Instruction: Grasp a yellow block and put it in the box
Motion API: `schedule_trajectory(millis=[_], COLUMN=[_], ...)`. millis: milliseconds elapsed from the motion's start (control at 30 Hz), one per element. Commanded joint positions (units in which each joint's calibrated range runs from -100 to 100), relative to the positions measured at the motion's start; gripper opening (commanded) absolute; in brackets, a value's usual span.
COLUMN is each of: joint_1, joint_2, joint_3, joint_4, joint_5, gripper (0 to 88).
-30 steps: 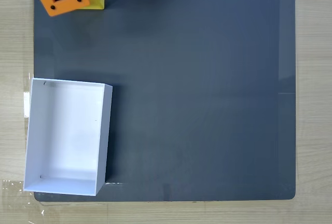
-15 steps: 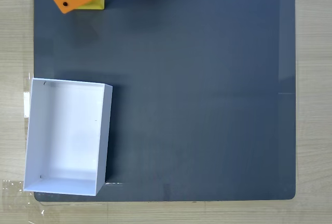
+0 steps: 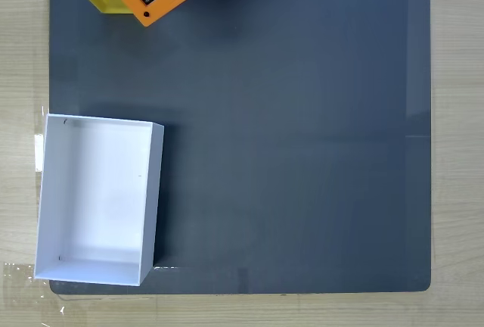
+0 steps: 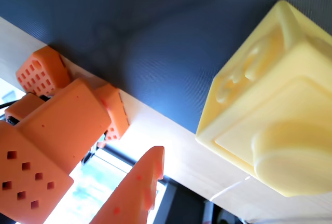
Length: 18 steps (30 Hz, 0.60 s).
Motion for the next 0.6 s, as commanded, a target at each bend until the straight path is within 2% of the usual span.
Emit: schedule_trajectory(millis=[0, 567], joint_1=[-1.01, -0.93], joint_2=[1.01, 12.45], joint_3=[-0.01, -1.1], joint_4=[0.08, -5.15], joint_5=[-0.3, -0.3], gripper=[53.1, 52.3])
